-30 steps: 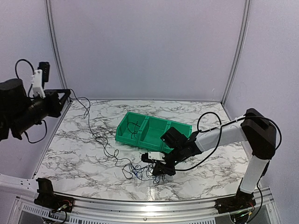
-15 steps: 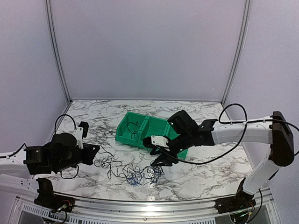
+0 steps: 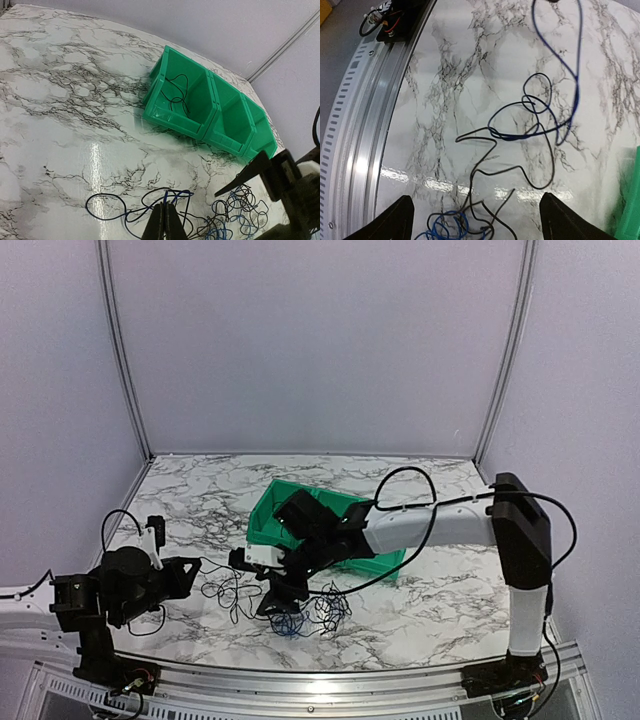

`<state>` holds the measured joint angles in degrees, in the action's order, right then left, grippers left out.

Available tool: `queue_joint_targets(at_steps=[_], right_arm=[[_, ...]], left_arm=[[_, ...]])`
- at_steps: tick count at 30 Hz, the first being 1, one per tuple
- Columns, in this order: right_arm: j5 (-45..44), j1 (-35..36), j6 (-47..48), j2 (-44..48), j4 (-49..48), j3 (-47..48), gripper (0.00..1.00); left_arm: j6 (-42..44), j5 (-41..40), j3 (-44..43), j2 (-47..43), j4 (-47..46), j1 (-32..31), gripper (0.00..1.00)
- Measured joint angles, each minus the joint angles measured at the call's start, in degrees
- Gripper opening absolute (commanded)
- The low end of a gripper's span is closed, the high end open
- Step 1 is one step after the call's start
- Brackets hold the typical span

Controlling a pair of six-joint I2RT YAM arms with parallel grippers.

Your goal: Untangle the cables

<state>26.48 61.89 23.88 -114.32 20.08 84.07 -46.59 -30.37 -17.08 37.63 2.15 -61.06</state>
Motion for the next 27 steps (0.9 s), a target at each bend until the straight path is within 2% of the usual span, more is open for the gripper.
queue_joint_targets(at_steps=[7, 9, 11, 14, 16, 18, 27], right_arm=[[-1.77, 3.26, -1.86, -9.73, 0.96, 7.19, 0.91], [-3.28, 3.1, -2.05, -11.78, 0.85, 8.17, 0.86], [-4.66, 3.08, -2.32, -13.35, 0.63, 8.76, 0.76], [-6.23, 2.97, -2.49, -14.43, 0.17, 8.72, 0.53], [-6.51, 2.89, -2.45, -14.43, -0.31, 8.68, 0.3], [-6.58, 2.84, -2.25, -14.38, -0.81, 8.04, 0.01], [-6.19, 2.34, 0.17, -6.08, -3.76, -5.14, 0.0]], left_arm=[[-1.46, -2.27, -0.11, -4.57, 4.2, 0.0, 0.0], [-1.81, -2.75, -0.09, -6.27, 4.83, 0.0, 0.0], [-1.88, -3.21, -0.09, -7.93, 5.27, 0.0, 0.0], [-1.81, -4.02, -0.09, -10.08, 6.29, 0.0, 0.0], [-1.6, -4.52, -0.11, -10.64, 6.97, 0.0, 0.0], [-1.07, -4.94, -0.22, -10.71, 7.82, 0.0, 0.0], [3.48, -6.82, -6.75, -12.0, 14.27, 0.0, 0.0]])
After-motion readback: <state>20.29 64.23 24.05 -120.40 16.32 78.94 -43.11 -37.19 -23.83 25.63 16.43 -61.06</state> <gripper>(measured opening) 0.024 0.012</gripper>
